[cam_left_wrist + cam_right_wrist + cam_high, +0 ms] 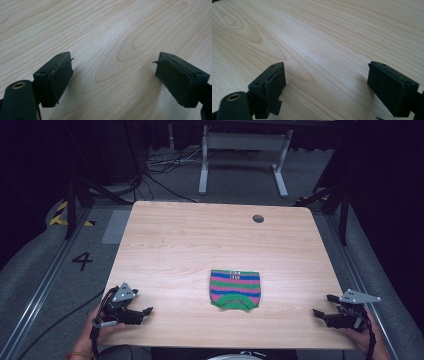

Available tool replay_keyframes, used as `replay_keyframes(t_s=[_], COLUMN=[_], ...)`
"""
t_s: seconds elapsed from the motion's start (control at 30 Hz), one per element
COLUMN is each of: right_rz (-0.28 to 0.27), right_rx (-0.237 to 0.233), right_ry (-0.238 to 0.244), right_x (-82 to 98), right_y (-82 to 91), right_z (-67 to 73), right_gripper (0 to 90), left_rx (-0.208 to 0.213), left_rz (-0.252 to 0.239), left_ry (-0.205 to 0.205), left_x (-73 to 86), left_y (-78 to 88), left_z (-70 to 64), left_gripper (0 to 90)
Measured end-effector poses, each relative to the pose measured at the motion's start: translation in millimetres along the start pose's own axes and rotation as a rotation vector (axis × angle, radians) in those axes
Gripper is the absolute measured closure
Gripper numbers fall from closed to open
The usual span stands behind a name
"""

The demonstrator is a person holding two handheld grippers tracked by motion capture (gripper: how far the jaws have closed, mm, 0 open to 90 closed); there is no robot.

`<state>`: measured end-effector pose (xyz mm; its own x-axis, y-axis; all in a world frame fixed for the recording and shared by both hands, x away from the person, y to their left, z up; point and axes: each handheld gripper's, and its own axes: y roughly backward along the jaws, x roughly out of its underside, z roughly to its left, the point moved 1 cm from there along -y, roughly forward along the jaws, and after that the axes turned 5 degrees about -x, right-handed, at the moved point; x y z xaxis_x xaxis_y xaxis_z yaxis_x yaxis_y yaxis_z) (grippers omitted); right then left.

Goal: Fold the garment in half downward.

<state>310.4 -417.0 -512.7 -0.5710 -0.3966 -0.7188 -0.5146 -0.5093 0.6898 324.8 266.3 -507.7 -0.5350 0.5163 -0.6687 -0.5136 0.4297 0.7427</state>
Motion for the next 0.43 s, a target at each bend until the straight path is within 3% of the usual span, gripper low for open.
replay_keyframes(t_s=[0.43], right_rz=[0.000], right_rx=[-0.001], right_ry=[0.000], right_x=[0.0], right_y=[0.0], right_z=[0.0], right_gripper=[15.5], left_rx=[0.001], left_rz=[-0.001], left_ry=[0.003], left_x=[-0.1], left_y=[-0.3], left_z=[-0.2], left_gripper=[14.3])
